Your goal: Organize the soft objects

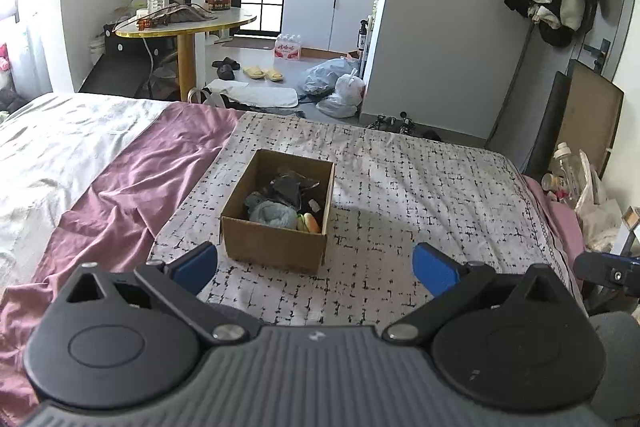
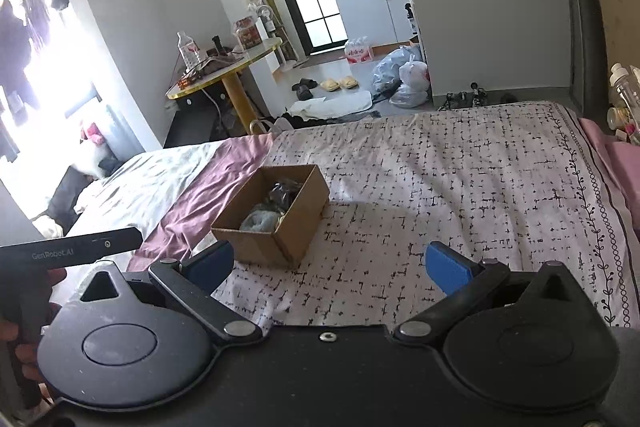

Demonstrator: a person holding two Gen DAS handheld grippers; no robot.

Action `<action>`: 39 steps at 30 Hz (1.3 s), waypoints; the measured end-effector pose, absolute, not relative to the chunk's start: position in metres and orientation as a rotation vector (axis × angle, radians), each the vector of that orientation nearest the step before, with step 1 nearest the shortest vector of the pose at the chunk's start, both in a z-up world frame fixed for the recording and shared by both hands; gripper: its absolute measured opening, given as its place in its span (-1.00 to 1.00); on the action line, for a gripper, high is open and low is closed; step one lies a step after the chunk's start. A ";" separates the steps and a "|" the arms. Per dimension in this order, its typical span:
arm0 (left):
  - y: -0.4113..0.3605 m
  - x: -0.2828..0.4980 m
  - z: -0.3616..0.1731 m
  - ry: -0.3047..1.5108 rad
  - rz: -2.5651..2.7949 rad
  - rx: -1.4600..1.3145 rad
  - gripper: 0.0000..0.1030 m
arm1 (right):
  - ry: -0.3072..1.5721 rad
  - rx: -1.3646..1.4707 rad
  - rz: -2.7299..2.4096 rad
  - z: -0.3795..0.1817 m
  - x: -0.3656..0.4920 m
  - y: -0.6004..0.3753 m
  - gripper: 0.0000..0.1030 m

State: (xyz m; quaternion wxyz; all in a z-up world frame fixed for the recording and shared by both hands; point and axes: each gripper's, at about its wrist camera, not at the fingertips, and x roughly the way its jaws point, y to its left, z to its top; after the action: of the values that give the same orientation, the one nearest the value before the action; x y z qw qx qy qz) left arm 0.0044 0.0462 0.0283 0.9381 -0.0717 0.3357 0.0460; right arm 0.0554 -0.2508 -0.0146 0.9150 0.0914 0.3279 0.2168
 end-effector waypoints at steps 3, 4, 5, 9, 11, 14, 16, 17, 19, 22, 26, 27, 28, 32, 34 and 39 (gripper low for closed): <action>0.046 -0.001 0.030 0.681 0.094 -0.131 1.00 | 0.666 0.187 0.450 -0.013 0.048 -0.251 1.00; 0.046 -0.003 0.030 0.680 0.094 -0.129 1.00 | 0.664 0.184 0.449 -0.013 0.047 -0.251 1.00; 0.045 -0.005 0.030 0.678 0.094 -0.127 1.00 | 0.661 0.178 0.446 -0.013 0.045 -0.250 1.00; 0.044 -0.009 0.034 0.675 0.088 -0.128 1.00 | 0.656 0.175 0.449 -0.010 0.042 -0.250 1.00; 0.042 -0.011 0.038 0.665 0.091 -0.116 1.00 | 0.655 0.176 0.455 -0.009 0.041 -0.250 1.00; 0.038 -0.015 0.041 0.650 0.087 -0.095 1.00 | 0.651 0.173 0.455 -0.007 0.041 -0.251 1.00; 0.035 -0.017 0.043 0.643 0.084 -0.092 1.00 | 0.650 0.172 0.455 -0.007 0.039 -0.251 1.00; 0.035 -0.018 0.043 0.643 0.082 -0.091 1.00 | 0.650 0.172 0.456 -0.007 0.039 -0.251 1.00; 0.033 -0.019 0.043 0.641 0.079 -0.085 1.00 | 0.650 0.172 0.455 -0.007 0.038 -0.252 1.00; 0.033 -0.022 0.043 0.639 0.076 -0.084 1.00 | 0.652 0.183 0.456 -0.008 0.036 -0.252 1.00; 0.033 -0.025 0.043 0.642 0.074 -0.087 1.00 | 0.657 0.182 0.461 -0.008 0.035 -0.252 1.00; 0.033 -0.024 0.043 0.642 0.076 -0.087 1.00 | 0.656 0.179 0.462 -0.008 0.034 -0.251 1.00; 0.032 -0.025 0.043 0.642 0.077 -0.087 1.00 | 0.657 0.177 0.462 -0.008 0.034 -0.251 1.00; 0.033 -0.028 0.043 0.641 0.084 -0.092 1.00 | 0.659 0.174 0.467 -0.007 0.033 -0.251 1.00; 0.034 -0.028 0.043 0.639 0.087 -0.093 1.00 | 0.658 0.169 0.467 -0.007 0.032 -0.250 1.00; 0.035 -0.029 0.043 0.640 0.086 -0.092 1.00 | 0.661 0.160 0.460 -0.006 0.030 -0.249 1.00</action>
State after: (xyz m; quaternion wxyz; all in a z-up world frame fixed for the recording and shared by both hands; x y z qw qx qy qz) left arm -0.0291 0.0348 0.0434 0.9472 -0.0452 0.3146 0.0421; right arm 0.0301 -0.2487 -0.0059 0.9170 0.0776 0.3211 0.2234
